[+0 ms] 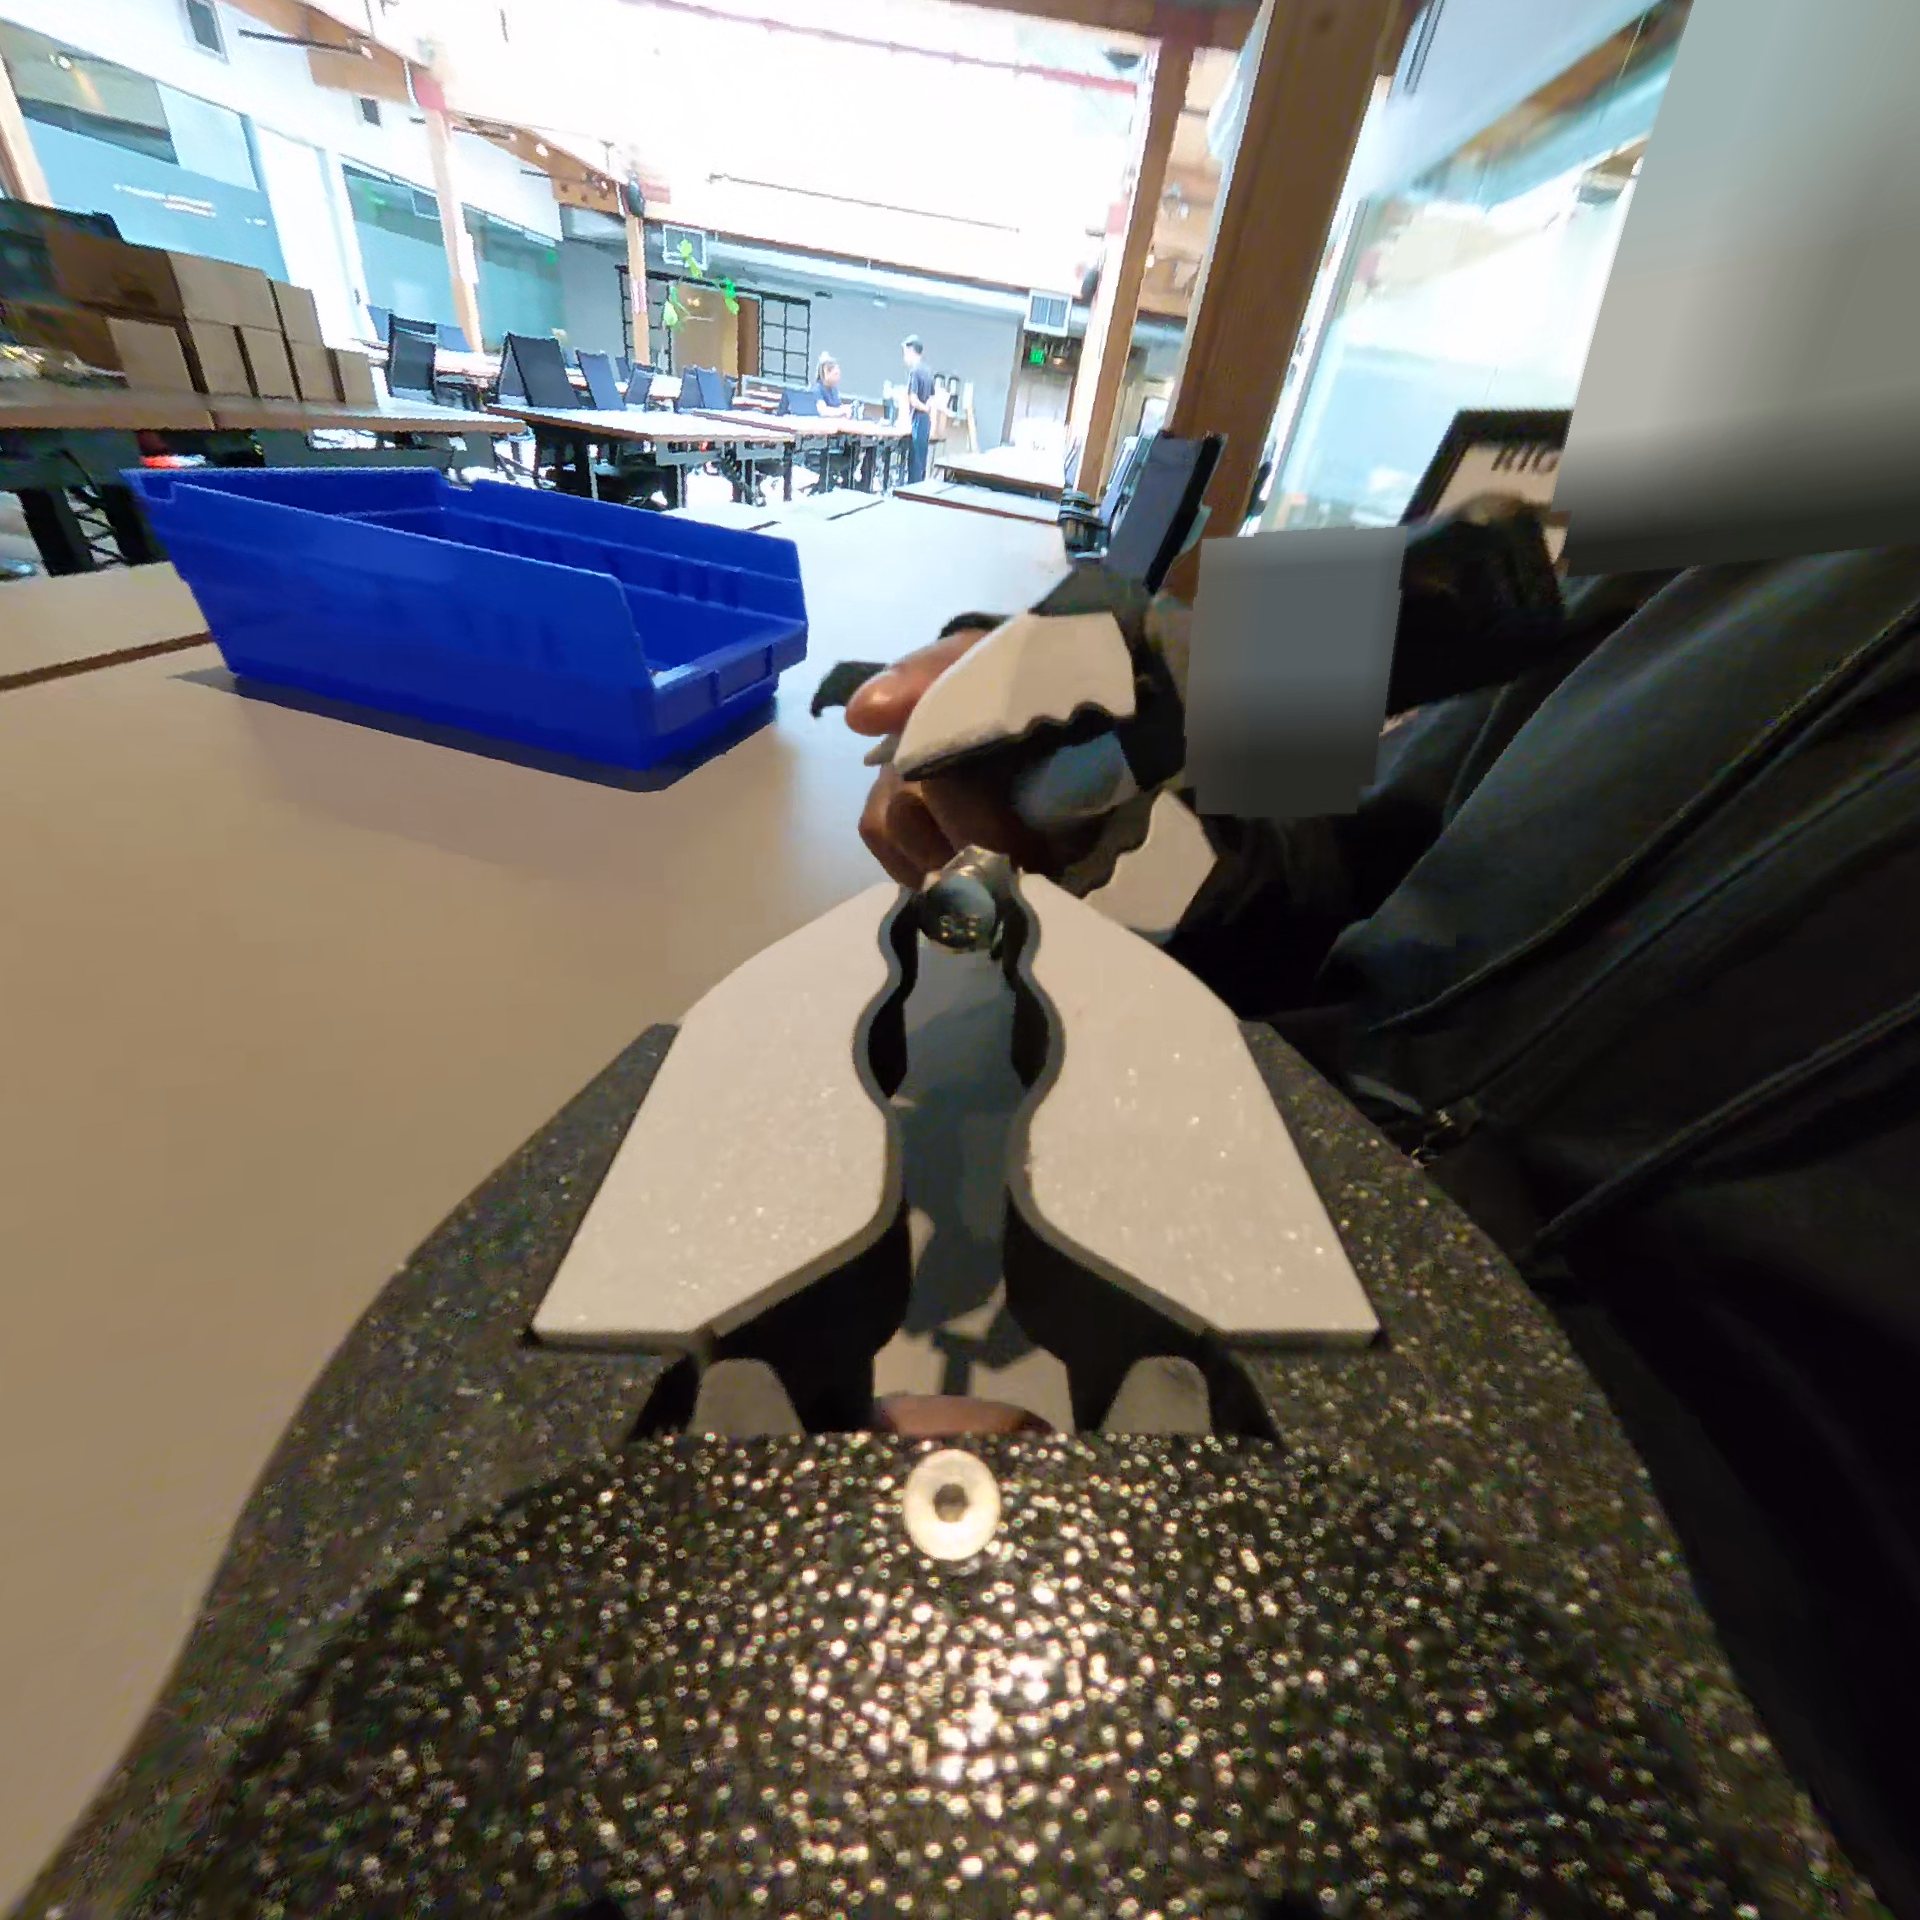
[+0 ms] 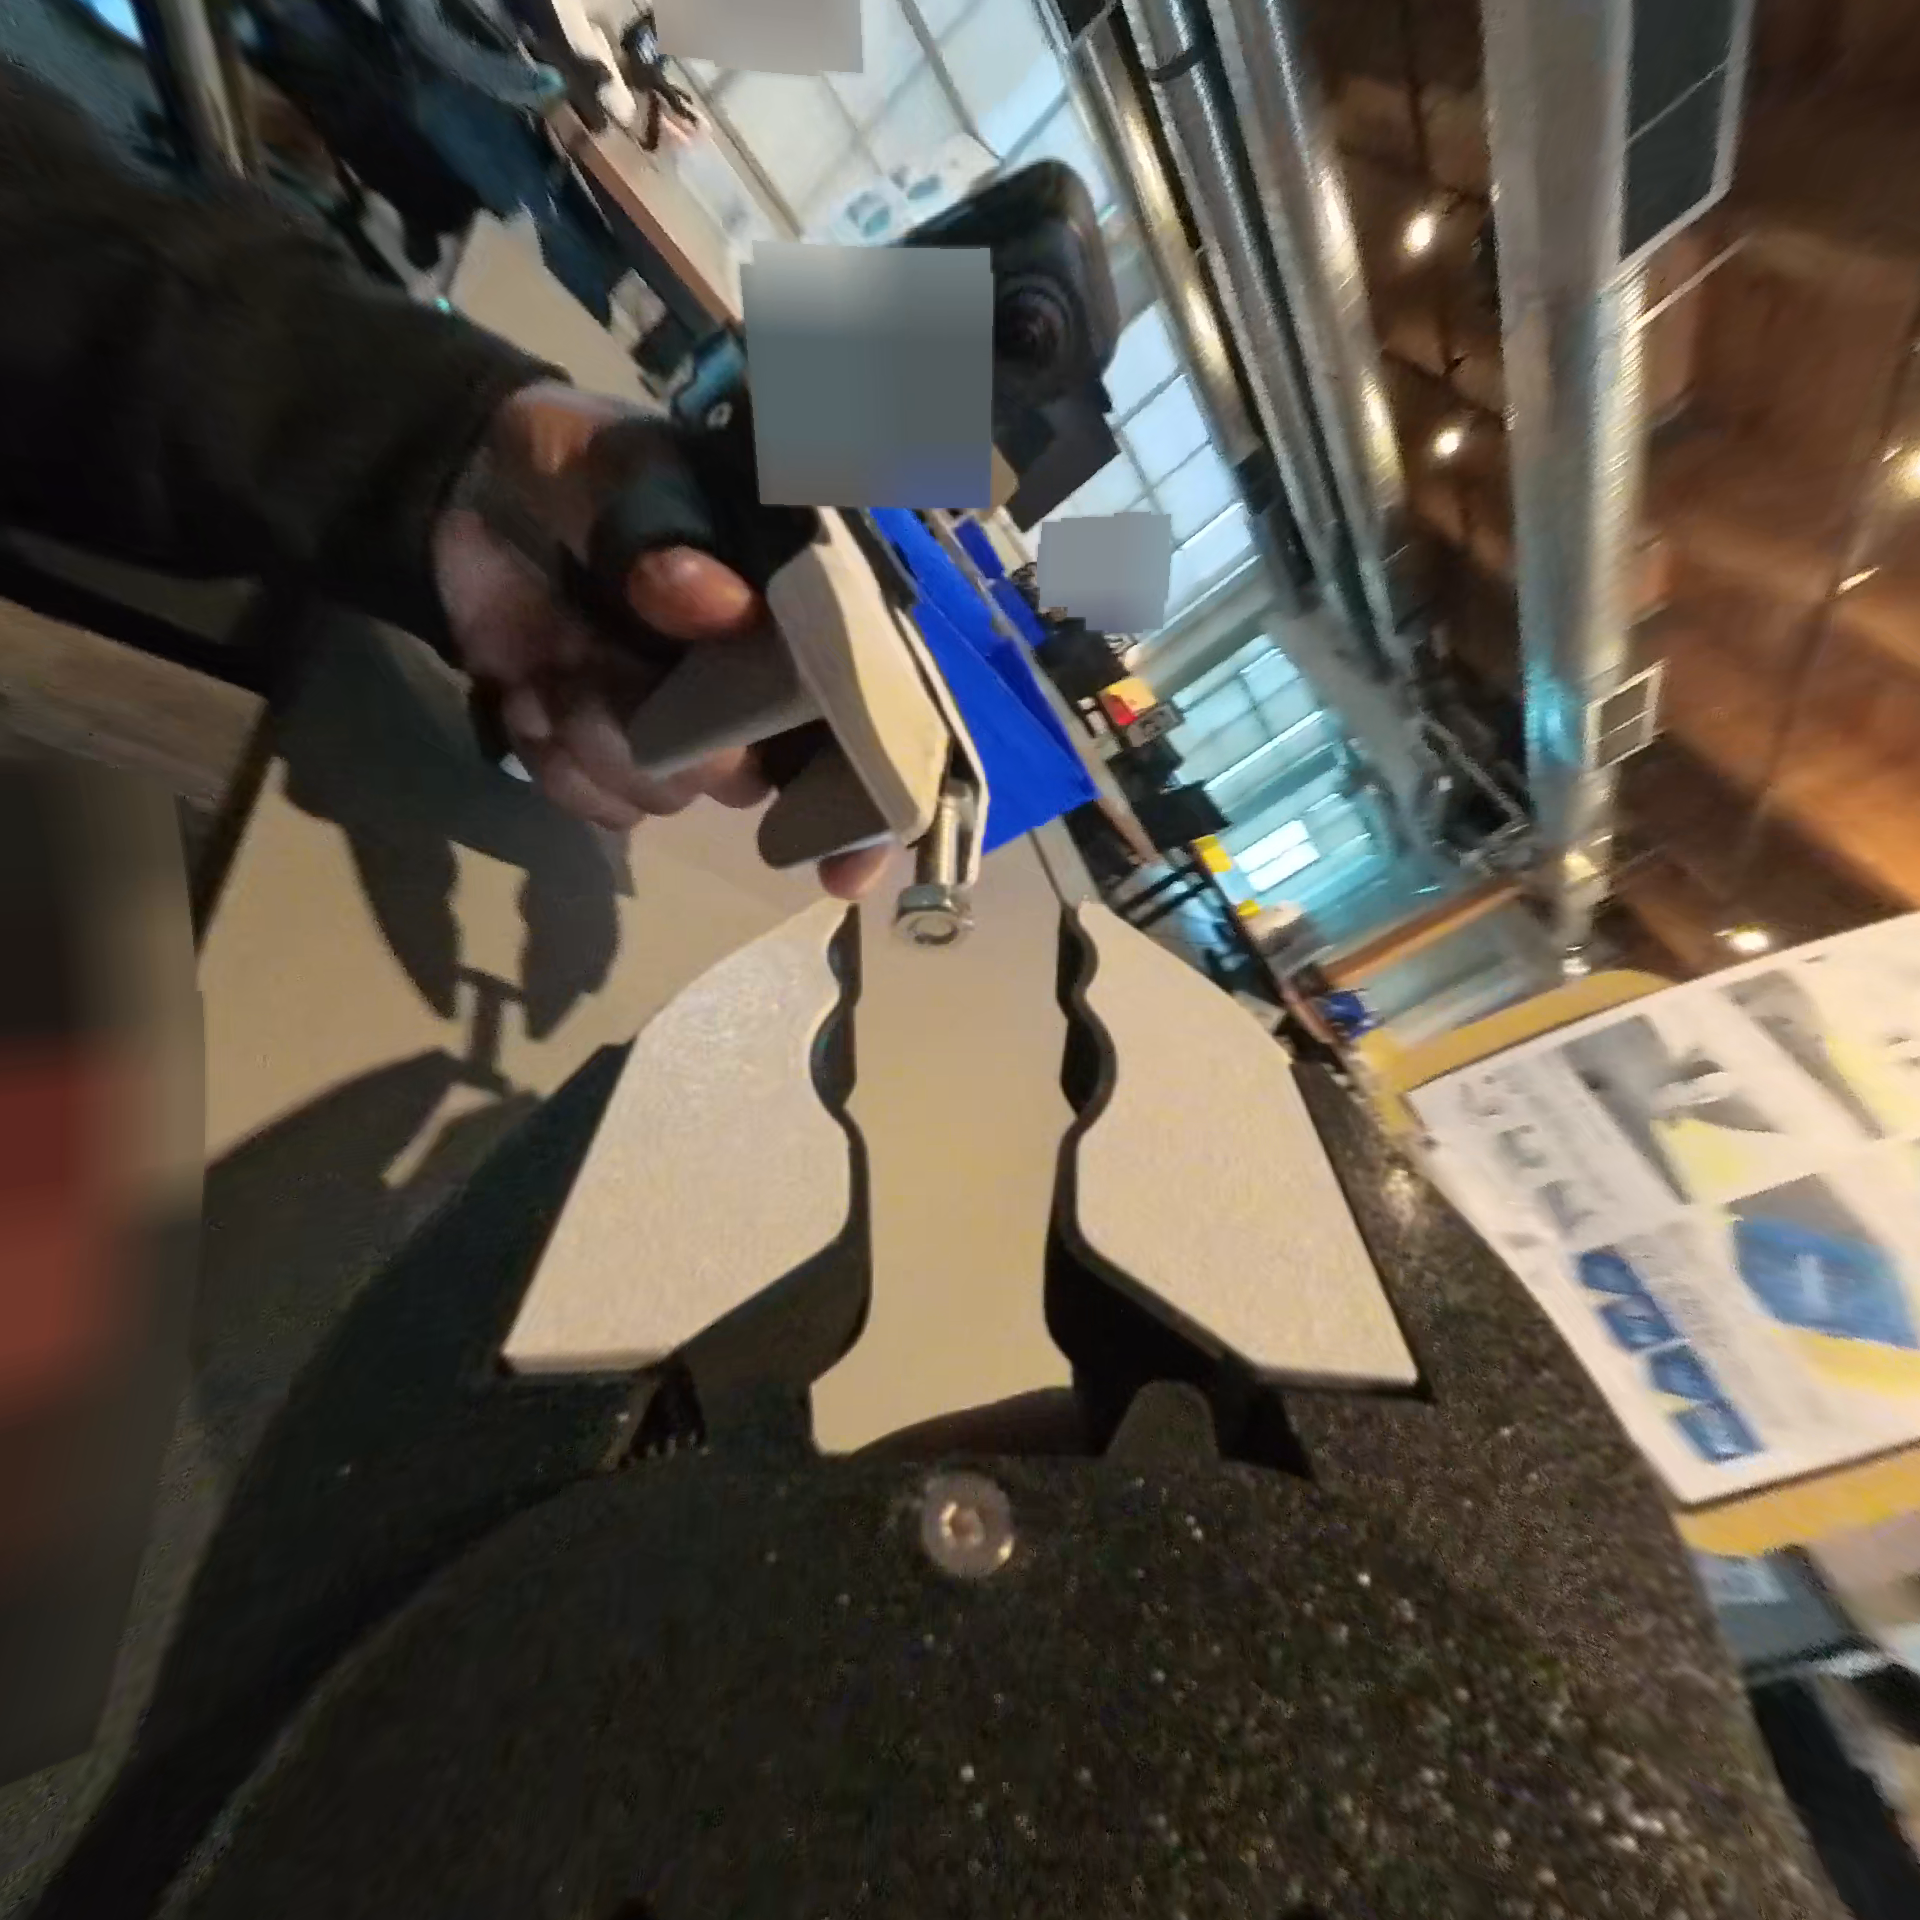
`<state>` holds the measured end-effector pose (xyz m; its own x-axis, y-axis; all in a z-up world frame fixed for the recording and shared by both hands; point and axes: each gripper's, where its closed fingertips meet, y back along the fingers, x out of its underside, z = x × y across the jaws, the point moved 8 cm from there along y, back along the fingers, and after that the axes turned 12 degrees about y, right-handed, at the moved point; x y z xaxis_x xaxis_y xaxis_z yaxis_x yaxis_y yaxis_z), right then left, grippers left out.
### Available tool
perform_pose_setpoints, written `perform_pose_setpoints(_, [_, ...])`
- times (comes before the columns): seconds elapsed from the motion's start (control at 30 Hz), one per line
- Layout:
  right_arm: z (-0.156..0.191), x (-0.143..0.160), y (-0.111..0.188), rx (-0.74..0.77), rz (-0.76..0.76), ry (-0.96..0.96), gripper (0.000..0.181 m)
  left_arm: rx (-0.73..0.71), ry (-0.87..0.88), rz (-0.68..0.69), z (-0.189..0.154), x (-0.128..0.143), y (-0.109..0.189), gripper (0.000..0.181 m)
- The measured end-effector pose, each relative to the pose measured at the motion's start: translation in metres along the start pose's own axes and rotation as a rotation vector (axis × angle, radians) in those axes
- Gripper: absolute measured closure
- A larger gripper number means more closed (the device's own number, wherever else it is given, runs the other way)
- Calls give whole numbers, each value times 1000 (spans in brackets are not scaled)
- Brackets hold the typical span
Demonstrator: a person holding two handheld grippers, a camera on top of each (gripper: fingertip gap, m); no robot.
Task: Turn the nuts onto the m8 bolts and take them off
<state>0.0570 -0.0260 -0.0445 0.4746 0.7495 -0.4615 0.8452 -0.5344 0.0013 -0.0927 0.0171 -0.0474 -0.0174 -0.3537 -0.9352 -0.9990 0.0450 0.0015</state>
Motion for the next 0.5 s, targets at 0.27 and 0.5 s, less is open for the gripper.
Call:
perform_pose_setpoints(0.27, [3,0,-3,-35,24,-50,165,5,-17,8,0,2,-2,166])
perform_pose_setpoints(0.5, [-9,10,-4,-423,-20,-935,165,4,-155,21,-7,4,-3,166])
